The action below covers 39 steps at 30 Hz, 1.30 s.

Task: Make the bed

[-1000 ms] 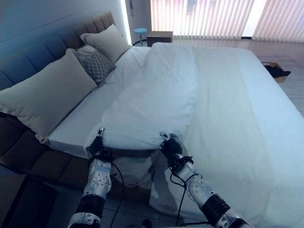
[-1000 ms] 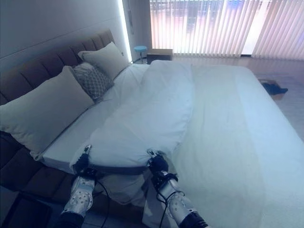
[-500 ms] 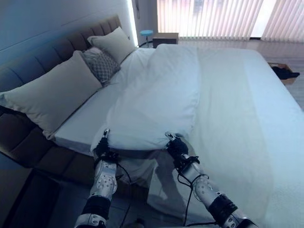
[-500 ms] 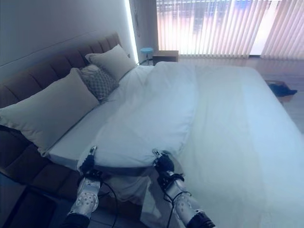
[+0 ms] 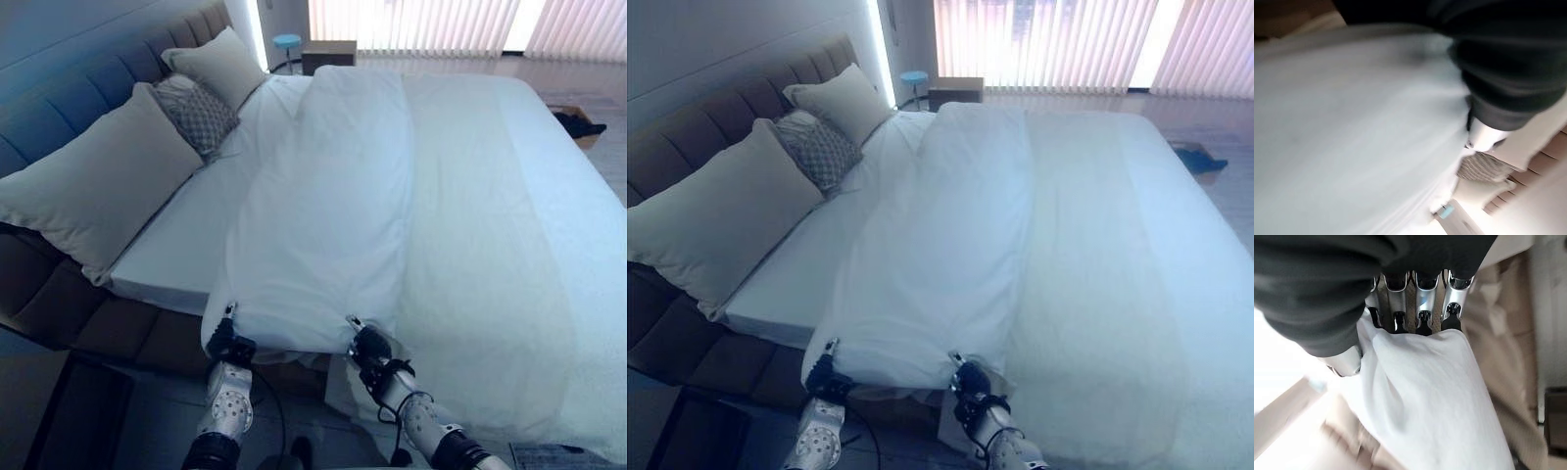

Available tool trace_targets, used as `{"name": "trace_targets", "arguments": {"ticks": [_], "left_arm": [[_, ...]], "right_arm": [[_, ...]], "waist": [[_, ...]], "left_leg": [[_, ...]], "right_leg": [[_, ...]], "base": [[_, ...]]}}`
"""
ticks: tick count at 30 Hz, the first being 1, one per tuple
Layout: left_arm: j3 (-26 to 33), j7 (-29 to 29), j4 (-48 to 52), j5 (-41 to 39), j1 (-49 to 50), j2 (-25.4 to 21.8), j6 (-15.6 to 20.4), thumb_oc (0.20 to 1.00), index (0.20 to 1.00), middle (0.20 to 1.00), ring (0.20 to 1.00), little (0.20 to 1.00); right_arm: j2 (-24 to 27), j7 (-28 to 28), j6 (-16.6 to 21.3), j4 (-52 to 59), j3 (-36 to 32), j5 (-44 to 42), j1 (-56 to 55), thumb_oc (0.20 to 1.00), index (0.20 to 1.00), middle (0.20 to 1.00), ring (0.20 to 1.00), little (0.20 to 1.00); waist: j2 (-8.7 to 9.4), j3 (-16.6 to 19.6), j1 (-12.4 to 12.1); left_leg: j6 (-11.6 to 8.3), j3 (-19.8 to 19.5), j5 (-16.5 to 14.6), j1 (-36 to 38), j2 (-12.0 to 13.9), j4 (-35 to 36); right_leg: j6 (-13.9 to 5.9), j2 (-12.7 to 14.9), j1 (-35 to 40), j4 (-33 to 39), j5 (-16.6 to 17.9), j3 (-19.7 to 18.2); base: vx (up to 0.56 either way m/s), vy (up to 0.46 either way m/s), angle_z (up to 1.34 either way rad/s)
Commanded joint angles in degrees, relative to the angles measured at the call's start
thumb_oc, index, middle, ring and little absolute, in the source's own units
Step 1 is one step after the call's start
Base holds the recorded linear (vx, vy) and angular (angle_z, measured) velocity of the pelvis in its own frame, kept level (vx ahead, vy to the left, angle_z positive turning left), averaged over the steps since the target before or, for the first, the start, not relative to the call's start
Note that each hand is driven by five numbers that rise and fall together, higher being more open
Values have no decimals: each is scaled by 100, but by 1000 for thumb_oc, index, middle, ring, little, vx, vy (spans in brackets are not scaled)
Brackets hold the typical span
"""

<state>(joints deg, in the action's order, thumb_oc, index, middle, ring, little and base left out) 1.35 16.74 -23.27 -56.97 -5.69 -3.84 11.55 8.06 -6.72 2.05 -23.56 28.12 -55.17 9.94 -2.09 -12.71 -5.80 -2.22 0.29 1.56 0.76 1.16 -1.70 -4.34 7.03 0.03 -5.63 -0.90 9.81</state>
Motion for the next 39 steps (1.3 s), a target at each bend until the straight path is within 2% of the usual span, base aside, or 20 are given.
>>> {"name": "trace_targets", "arguments": {"ticks": [1,5,7,8,11,13,14,15,17,18,21,27,32,39], "left_arm": [[1150,79,1550,374,392,-1084,814,200,200,200,200,200],[1582,-403,2582,649,545,-951,1211,200,200,200,200,200],[1664,-412,2557,739,649,-906,1252,200,200,200,200,200],[1780,-379,2505,674,860,-740,1256,200,200,200,200,200],[1863,-202,1848,512,1153,-601,1143,200,200,200,200,200],[1829,-94,1134,129,1160,-483,1083,200,200,200,200,200],[1830,-87,774,50,1150,-494,928,200,200,200,200,200],[1771,28,213,340,1152,-579,747,200,200,200,200,200],[1623,69,-640,170,1228,-530,496,200,200,200,200,200],[1513,71,-753,200,1279,-537,447,200,200,200,200,200],[1353,137,-898,165,1424,-447,356,200,200,200,200,200],[1104,200,-1415,319,1284,-589,210,200,200,200,200,200],[893,306,-1604,554,935,-813,258,200,200,200,200,200],[705,423,-1978,884,330,-1168,338,200,200,200,200,200]], "right_arm": [[228,342,517,1262,-163,154,254,200,200,200,200,200],[402,793,1158,2431,-946,611,47,200,200,200,200,200],[438,812,1224,2545,-1112,666,-200,200,200,200,200,200],[409,884,1242,2493,-1226,698,-617,200,200,200,200,200],[475,857,985,1709,-1029,767,-1124,200,200,200,200,200],[481,756,538,526,-575,1391,-1182,200,200,200,200,200],[503,814,280,180,-391,1668,-1091,200,200,200,200,200],[511,743,86,-130,-287,1776,-1114,200,200,200,200,200],[379,681,-199,-862,-236,1710,-1160,200,200,200,200,200],[297,646,-285,-1174,-238,1652,-1140,200,200,200,200,200],[72,567,-378,-1596,-235,1343,-1105,200,200,200,200,200],[-167,454,-366,-1885,-121,784,-1080,200,200,200,200,200],[-174,367,-293,-2212,33,797,-685,200,200,200,200,200],[-165,410,-279,-2552,306,1160,-173,200,200,200,200,200]], "waist": [[112,316,-325],[206,485,-260],[217,525,-235],[239,565,-211],[265,469,-217],[317,302,-264],[350,250,-308],[374,215,-348],[394,180,-407],[391,176,-423],[379,138,-495],[339,-61,-523],[272,-363,-526],[274,-661,-540]], "left_leg": [[63,-46,-99,56,-280,240],[48,-132,-101,236,-255,427],[41,-161,-102,305,-250,502],[15,-170,-95,394,-224,608],[-14,-195,-62,386,-215,658],[-44,-212,2,299,-191,657],[-58,-221,23,257,-181,660],[-72,-234,30,242,-164,658],[-70,-253,36,200,-152,656],[-62,-262,58,145,-156,651],[-48,-262,62,90,-157,635],[-41,-272,55,-2,-182,591],[-33,-256,75,-339,-208,456],[-31,-226,155,-784,-226,353]], "right_leg": [[-112,-200,190,228,-84,38],[-96,-238,453,575,-63,186],[-100,-245,552,691,-44,244],[-115,-251,673,838,-15,318],[-132,-268,690,922,44,386],[-143,-273,627,932,102,450],[-146,-282,603,958,120,466],[-152,-294,615,988,137,503],[-183,-299,613,1059,176,551],[-193,-298,570,1063,183,569],[-210,-292,533,1063,198,576],[-225,-272,471,1056,231,548],[-218,-228,137,939,305,512],[-213,-193,-318,820,422,510]], "base": [[142,-66,4],[97,-44,9],[78,-23,20],[54,-27,20],[-13,-26,13],[-114,-49,8],[-104,-69,8],[-49,-62,11],[-11,-26,8],[0,0,0],[5,19,-3],[-17,22,0],[-94,32,4],[-72,24,0]]}}
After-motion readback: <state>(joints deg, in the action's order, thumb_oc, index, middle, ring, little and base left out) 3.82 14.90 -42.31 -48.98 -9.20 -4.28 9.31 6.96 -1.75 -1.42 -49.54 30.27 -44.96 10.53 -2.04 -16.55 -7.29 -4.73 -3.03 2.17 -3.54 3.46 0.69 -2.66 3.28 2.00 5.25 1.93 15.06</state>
